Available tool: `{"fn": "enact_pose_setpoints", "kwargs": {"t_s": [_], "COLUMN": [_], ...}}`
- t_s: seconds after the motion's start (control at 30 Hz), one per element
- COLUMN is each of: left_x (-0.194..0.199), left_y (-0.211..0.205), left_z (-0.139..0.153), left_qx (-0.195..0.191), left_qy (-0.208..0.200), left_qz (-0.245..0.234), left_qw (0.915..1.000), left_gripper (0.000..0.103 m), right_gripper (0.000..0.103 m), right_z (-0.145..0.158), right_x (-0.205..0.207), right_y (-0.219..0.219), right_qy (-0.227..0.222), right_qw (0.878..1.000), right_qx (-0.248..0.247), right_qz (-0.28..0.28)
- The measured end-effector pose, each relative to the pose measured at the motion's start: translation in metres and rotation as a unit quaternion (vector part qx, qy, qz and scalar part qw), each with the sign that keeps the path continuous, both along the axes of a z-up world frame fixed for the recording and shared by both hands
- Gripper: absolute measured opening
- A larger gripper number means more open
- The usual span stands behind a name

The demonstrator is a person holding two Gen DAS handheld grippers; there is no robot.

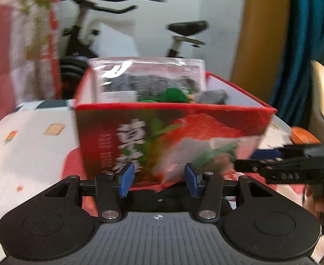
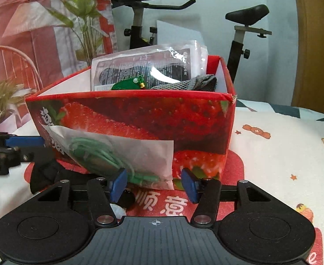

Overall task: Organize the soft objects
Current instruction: 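Close both tools on the white bag with the green cable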

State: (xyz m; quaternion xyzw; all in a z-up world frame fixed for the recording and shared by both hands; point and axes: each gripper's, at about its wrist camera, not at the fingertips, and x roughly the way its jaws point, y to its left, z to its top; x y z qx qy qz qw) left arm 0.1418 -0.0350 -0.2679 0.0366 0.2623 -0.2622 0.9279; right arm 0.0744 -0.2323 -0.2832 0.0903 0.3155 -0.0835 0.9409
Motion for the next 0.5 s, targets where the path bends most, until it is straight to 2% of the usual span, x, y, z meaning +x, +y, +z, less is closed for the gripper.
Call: {"fn": "enact_pose_setpoints", "kwargs": {"t_s": [0.07, 0.17, 0.5], "left_x": [0.001, 0.003, 0.018], "left_y": [-0.007, -0.018, -0.032], "left_z": [-0.003, -0.007, -0.015], "left_qx": [0.015, 0.042, 0.037], "left_qy": [-0.008, -0.018, -0.003], "left_qz": [-0.034, -0.051, -0.067], "left_qw": [0.9993, 0.9976, 0.9971], "left_gripper": [0.053, 0.053, 0.052], "right_gripper": [0.051, 0.05, 0.042], "right_z": [-0.001, -0.003, -0.008], "right_x": [0.0, 0.002, 0.005], "right_y": [-0.001, -0.002, -0.001], "right_qy": [-0.001, -0.003, 0.0], "right_qw": [1.0, 1.0, 1.0], "right_qx": [0.004, 0.011, 0.026], "right_qz": [-0.001, -0.002, 0.003]}}
